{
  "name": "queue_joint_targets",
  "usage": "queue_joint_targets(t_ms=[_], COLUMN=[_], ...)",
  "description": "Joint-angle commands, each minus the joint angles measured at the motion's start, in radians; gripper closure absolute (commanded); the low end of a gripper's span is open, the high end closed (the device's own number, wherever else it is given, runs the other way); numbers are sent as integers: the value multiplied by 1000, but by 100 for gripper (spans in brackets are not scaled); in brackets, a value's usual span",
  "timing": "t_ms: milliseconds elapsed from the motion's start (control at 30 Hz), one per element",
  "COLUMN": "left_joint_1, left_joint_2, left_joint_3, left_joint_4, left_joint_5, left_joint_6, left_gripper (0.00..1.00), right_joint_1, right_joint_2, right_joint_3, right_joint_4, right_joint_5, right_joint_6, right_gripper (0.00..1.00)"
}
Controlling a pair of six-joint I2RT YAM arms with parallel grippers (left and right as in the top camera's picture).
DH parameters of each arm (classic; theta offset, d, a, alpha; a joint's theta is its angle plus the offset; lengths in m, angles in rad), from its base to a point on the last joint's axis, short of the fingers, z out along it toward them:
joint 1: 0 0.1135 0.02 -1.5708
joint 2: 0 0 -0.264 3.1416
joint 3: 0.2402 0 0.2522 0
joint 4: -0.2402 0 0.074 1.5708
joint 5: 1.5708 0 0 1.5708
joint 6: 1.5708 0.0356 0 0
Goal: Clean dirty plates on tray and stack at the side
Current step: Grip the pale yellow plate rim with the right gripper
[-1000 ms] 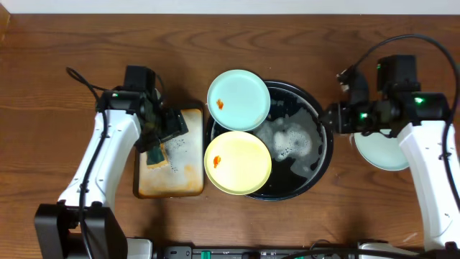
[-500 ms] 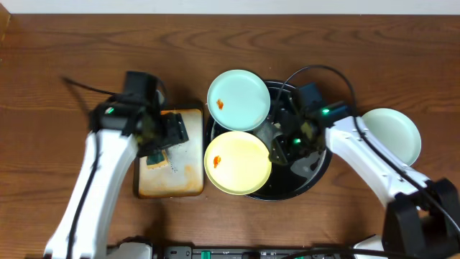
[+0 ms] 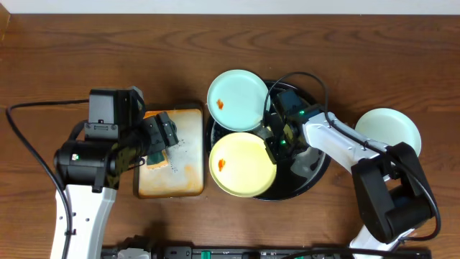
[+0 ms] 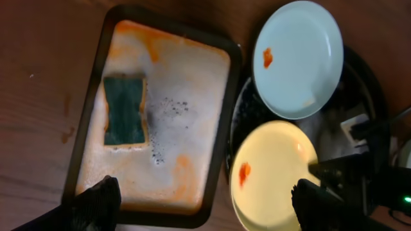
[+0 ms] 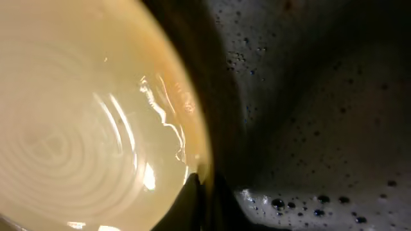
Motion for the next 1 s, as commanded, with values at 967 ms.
queue_joint_targets(t_ms=[967], left_joint_1=[-5], left_joint_2=[253], left_joint_3=[-101], left_joint_4=[-21], left_joint_5=[-15], left_joint_6=[6], left_gripper=[29], right_joint_1=[-89], right_joint_2=[-170], right_joint_3=[-2], right_joint_4=[-97], right_joint_5=[521], right_joint_6=[64], right_gripper=[82])
